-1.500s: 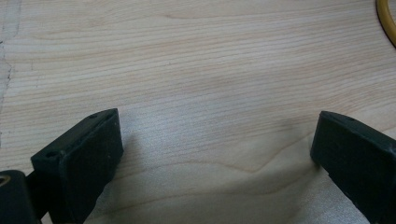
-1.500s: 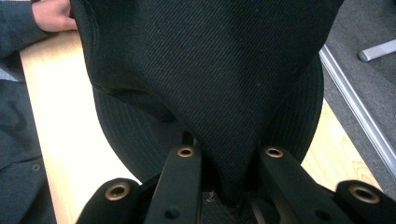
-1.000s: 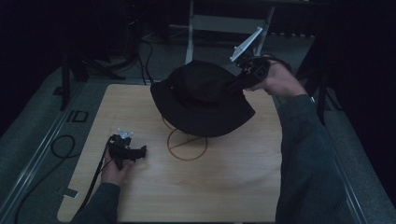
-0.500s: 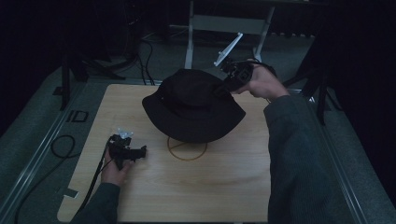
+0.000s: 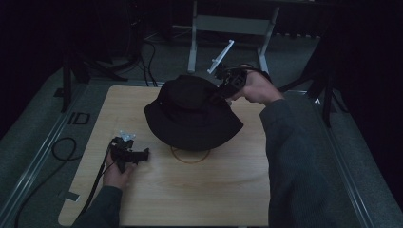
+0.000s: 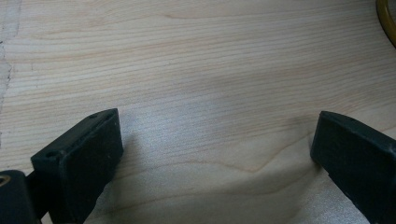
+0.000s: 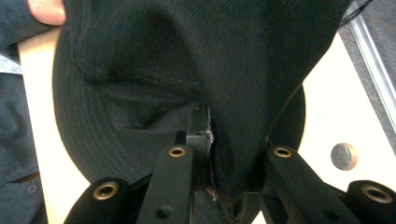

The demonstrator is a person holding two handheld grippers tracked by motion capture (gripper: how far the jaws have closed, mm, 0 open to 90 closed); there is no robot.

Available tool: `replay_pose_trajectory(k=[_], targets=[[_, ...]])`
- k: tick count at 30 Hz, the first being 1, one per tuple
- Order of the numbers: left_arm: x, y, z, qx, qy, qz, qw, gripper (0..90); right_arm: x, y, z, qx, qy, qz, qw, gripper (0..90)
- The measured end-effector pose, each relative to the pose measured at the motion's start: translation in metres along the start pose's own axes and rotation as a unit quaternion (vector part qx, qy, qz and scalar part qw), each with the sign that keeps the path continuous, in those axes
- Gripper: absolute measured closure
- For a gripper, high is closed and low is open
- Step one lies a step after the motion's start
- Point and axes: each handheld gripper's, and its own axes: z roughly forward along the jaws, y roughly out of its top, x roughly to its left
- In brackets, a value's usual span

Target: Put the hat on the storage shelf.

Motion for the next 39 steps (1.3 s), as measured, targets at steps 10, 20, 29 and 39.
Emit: replay_pose_trajectory(k=[10, 20, 29, 39], targets=[[0.0, 0.0, 0.0, 0.0, 0.0, 0.0, 1.0, 2.5, -0.002, -0.001, 0.009, 0.025, 0.003, 0.014, 0.9996, 54.9], [0.0, 0.0, 0.0, 0.0, 0.0, 0.0, 1.0, 2.5, -0.004, -0.004, 0.008, 0.027, -0.018, 0.044, 0.9985, 27.0], [0.0, 0.0, 0.0, 0.0, 0.0, 0.0, 1.0, 2.5, 0.005, -0.012, -0.005, 0.013, -0.057, 0.035, 0.9977, 18.2], [0.0, 0.0, 0.0, 0.0, 0.0, 0.0, 1.0, 2.5, 0.01, -0.033, -0.017, -0.001, -0.086, 0.042, 0.9953, 15.6]])
